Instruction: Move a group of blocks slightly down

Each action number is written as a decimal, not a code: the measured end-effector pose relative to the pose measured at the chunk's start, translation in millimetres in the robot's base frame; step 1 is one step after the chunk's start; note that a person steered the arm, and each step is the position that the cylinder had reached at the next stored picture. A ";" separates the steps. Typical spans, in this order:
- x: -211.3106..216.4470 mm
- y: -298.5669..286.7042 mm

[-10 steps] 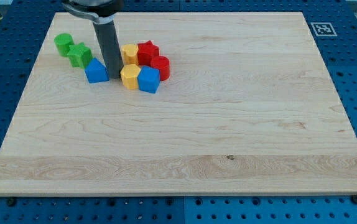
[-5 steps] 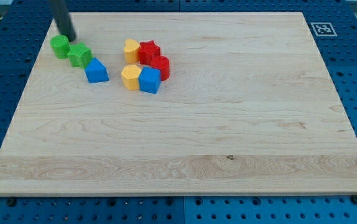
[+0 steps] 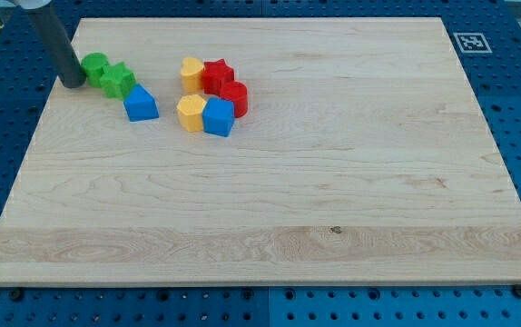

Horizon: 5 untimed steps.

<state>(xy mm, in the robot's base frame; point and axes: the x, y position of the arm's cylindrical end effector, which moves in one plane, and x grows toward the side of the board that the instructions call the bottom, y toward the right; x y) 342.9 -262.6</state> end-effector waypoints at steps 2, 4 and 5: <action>21.8 39.7; 13.3 -8.3; -32.0 -6.3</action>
<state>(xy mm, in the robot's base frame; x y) 310.8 -268.9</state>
